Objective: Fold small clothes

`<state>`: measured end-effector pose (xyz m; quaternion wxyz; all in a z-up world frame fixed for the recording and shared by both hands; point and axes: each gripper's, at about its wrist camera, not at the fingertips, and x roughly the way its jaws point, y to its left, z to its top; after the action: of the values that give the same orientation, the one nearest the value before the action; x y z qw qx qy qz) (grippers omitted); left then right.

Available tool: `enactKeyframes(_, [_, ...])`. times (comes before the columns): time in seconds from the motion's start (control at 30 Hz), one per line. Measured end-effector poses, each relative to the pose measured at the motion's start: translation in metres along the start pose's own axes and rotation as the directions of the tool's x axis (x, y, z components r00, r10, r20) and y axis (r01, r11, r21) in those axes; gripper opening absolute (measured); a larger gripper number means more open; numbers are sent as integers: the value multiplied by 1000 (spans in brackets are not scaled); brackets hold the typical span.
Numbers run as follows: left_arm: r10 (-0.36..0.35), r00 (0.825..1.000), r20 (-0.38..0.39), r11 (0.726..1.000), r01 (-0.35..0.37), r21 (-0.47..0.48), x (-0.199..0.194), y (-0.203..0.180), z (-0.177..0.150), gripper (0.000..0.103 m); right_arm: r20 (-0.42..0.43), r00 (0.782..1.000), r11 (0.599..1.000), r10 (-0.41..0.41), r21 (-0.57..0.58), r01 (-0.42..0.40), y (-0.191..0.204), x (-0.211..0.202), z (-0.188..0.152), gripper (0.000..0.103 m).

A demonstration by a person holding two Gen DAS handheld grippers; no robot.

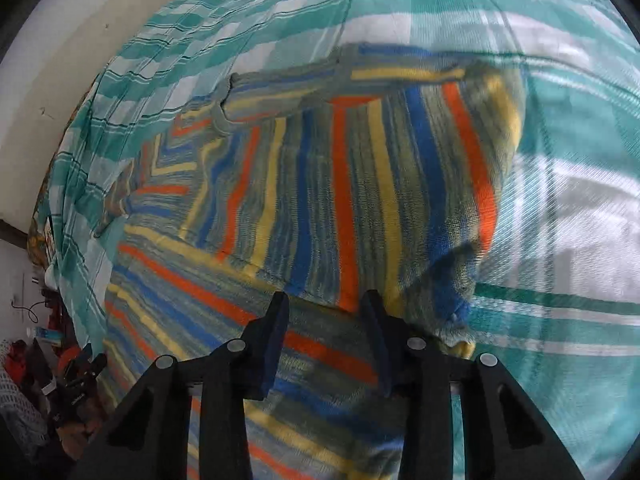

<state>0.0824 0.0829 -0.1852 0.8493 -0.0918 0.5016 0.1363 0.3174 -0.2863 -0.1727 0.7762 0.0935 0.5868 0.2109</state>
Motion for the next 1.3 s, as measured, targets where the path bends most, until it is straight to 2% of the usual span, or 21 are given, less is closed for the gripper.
enactKeyframes(0.07, [7,1000,-1,1000,-7,7,2,-2,0,100,66,998,999,-8,-31,10,6,-18,15,39])
enactKeyframes(0.13, [13,1000,-2,1000,-13,8,3,-3,1,101,120,991,997,-61,-49,67,4,-26,34,42])
enactKeyframes(0.2, [13,1000,-7,1000,-13,3,4,-3,2,102,104,985,991,-134,-7,136,-13,-18,47,45])
enactKeyframes(0.27, [11,1000,-14,1000,-11,4,5,-2,2,102,29,959,960,-281,29,280,-37,3,48,45])
enactKeyframes(0.3, [8,1000,-17,1000,-8,5,5,-1,2,102,8,952,951,-305,50,305,-50,11,46,43])
enactKeyframes(0.37, [6,1000,-19,1000,-5,12,6,-1,1,102,88,957,958,-278,100,269,-57,1,42,43])
enactKeyframes(0.43, [7,1000,-17,1000,-7,16,6,-1,1,102,150,942,949,-301,145,281,-55,-15,34,47])
enactKeyframes(0.47, [8,1000,-17,1000,-7,17,6,-2,1,102,174,929,942,-326,145,303,-51,-22,28,53])
enactKeyframes(0.5, [7,1000,-18,1000,-7,18,6,-1,1,102,202,920,940,-336,130,315,-45,-33,20,55])
enactKeyframes(0.6, [3,1000,-20,1000,-3,18,6,-1,1,102,244,912,943,-330,55,327,-26,-58,-7,56])
enactKeyframes(0.77, [9,1000,-15,1000,-9,27,7,-4,-1,103,322,892,934,-318,-53,353,14,-97,-85,67])
enactKeyframes(1.07, [-14,1000,-22,1000,14,16,8,1,-3,103,418,860,942,-292,-27,333,85,-111,-215,71])
enactKeyframes(1.17, [-15,999,-28,1000,15,10,8,2,-3,103,420,858,943,-296,-15,333,96,-103,-233,72])
enactKeyframes(1.23, [-21,999,-34,1000,21,6,8,3,-2,103,394,869,941,-301,-24,337,98,-97,-235,72])
enactKeyframes(1.3, [-31,999,-39,1000,31,4,9,4,-1,103,398,860,933,-319,-29,360,101,-96,-238,72])
